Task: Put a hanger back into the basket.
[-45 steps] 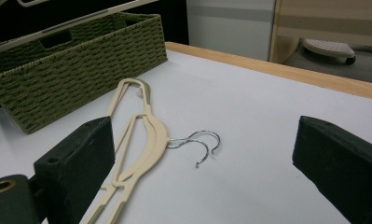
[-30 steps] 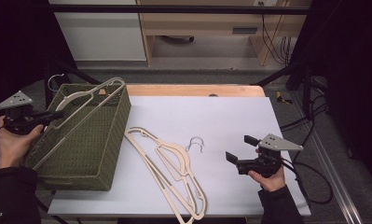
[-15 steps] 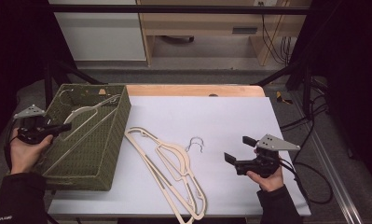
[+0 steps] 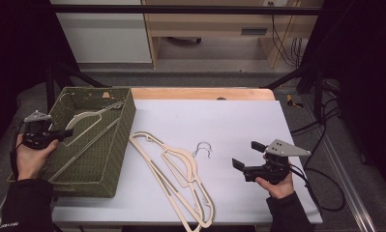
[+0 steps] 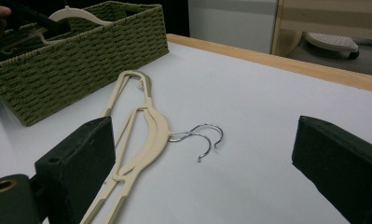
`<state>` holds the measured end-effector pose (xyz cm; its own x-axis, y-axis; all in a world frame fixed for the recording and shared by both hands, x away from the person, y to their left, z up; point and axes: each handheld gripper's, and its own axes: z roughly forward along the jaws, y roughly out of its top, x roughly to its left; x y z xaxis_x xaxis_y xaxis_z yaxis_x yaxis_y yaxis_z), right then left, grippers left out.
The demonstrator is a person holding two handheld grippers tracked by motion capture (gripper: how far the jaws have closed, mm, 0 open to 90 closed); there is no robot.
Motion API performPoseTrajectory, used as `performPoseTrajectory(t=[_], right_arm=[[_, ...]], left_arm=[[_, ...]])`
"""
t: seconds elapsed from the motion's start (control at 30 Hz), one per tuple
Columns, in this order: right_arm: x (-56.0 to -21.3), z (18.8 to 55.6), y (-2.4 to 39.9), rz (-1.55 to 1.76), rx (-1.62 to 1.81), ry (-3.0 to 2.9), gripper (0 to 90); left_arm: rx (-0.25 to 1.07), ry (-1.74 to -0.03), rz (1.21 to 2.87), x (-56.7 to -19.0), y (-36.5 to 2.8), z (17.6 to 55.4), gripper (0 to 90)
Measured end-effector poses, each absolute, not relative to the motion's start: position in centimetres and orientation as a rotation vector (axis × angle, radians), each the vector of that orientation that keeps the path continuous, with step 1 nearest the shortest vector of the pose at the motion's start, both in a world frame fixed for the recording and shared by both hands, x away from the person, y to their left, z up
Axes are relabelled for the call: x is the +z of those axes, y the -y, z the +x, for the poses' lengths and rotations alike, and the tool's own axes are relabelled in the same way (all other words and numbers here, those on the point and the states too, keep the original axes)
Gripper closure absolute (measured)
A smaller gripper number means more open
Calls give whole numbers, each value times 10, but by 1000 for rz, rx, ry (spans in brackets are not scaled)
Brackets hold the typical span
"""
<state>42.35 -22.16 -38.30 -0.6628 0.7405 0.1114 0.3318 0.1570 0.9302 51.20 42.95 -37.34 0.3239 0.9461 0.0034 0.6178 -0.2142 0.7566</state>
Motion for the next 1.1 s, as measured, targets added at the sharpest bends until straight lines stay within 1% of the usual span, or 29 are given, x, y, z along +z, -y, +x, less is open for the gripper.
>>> performPoseTrajectory(t=[0.07, 0.1, 0.17, 0.37, 0.53, 0.6, 0.63, 0.67, 0.83, 0.93, 0.97, 1.0, 1.03, 1.07, 1.1], right_arm=[[-383, 424, 221, 1030, 1511, -2065, 66], [-384, 424, 221, 1025, 1508, -2075, 66], [-384, 424, 220, 1034, 1511, -2072, 67], [-385, 425, 219, 1032, 1506, -2075, 68], [-385, 424, 219, 1027, 1508, -2079, 68], [-385, 424, 219, 1031, 1509, -2074, 68], [-384, 424, 219, 1032, 1511, -2075, 68], [-385, 424, 219, 1031, 1511, -2075, 68], [-385, 424, 219, 1025, 1504, -2083, 67], [-384, 423, 220, 1021, 1507, -2078, 67], [-384, 423, 220, 1021, 1507, -2078, 67], [-384, 423, 220, 1029, 1509, -2072, 67], [-383, 423, 220, 1027, 1514, -2065, 67], [-383, 422, 221, 1028, 1514, -2063, 67], [-383, 422, 220, 1029, 1517, -2063, 67]], left_arm=[[653, -1399, 1931, -374, -432, 512, 783], [647, -1441, 1945, -378, -439, 513, 784], [642, -1466, 1929, -382, -446, 511, 784], [619, -1493, 1921, -386, -452, 511, 792], [613, -1531, 1917, -387, -450, 513, 749], [612, -1550, 1925, -387, -451, 513, 720], [608, -1560, 1912, -386, -451, 512, 683], [594, -1554, 1912, -385, -451, 511, 687], [602, -1524, 1925, -379, -447, 506, 663], [627, -1430, 1887, -365, -435, 494, 628], [627, -1430, 1887, -365, -435, 494, 610], [626, -1396, 1877, -360, -430, 491, 610], [636, -1361, 1845, -354, -423, 486, 559], [636, -1361, 1845, -354, -423, 486, 541], [632, -1305, 1813, -347, -415, 479, 516]])
